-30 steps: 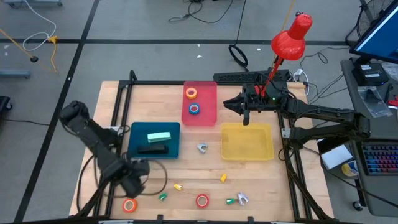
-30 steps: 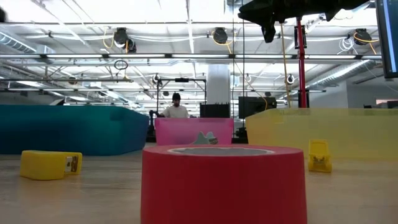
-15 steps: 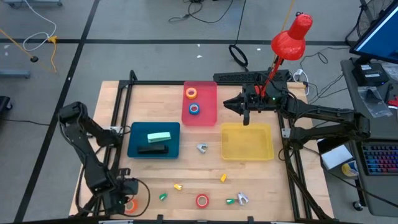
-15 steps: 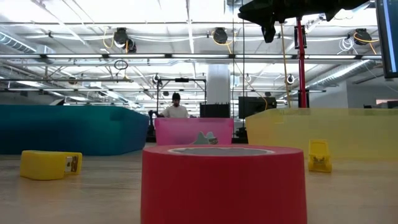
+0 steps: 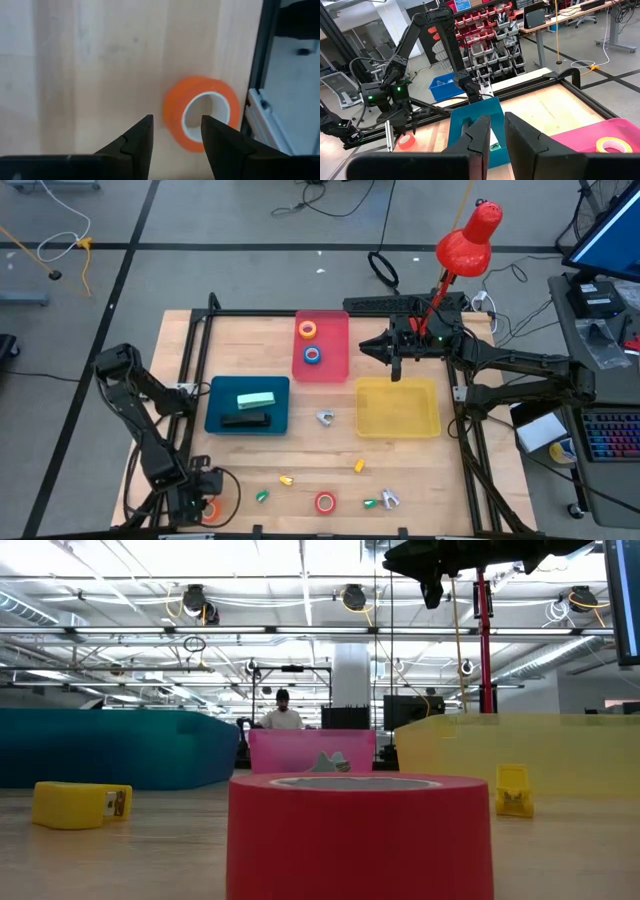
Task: Pick and place Stapler, Stapler remover, tape
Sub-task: Put the orange tape into the pink bin
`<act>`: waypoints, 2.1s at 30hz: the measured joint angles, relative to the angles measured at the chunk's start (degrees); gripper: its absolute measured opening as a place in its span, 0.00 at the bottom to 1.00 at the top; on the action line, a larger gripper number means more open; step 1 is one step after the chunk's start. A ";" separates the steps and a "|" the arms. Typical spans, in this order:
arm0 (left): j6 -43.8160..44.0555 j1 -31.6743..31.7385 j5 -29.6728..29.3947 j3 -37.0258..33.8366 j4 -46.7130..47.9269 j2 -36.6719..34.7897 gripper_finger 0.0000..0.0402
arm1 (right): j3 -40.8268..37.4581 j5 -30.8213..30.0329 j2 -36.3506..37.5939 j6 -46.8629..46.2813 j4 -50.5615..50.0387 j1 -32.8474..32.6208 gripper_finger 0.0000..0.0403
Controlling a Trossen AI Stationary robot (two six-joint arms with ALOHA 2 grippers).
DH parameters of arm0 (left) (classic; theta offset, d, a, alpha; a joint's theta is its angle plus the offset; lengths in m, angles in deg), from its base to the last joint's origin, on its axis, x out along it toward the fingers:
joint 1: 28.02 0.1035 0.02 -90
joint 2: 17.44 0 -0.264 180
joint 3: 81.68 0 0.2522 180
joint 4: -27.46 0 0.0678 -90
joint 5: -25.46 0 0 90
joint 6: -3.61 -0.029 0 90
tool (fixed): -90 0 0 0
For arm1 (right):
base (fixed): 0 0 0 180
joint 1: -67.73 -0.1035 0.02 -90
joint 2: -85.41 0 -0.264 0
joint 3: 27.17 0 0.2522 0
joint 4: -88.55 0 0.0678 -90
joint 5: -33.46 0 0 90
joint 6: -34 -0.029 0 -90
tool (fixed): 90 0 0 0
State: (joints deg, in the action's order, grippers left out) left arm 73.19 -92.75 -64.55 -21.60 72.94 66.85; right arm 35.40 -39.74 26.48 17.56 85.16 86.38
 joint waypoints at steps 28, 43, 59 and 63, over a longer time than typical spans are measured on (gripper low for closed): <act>3.20 -0.28 4.57 -3.50 -10.57 7.86 0.40 | 0.00 -0.08 0.00 0.00 0.02 0.01 0.12; 7.57 3.26 4.99 -3.95 -11.90 1.60 0.09 | 0.00 -0.18 -0.02 -2.08 0.05 0.01 0.12; 0.43 25.40 -12.88 -3.82 -35.08 -12.58 0.09 | 0.02 4.11 -6.14 14.62 9.97 -16.71 0.12; -2.67 31.98 -16.23 -3.82 -45.43 -12.67 0.09 | 0.02 -0.66 -9.95 21.46 15.75 -22.36 0.12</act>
State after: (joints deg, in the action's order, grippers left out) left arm 70.52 -60.77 -80.79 -25.42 27.51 54.18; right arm 35.43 -40.40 16.53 39.01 100.91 64.02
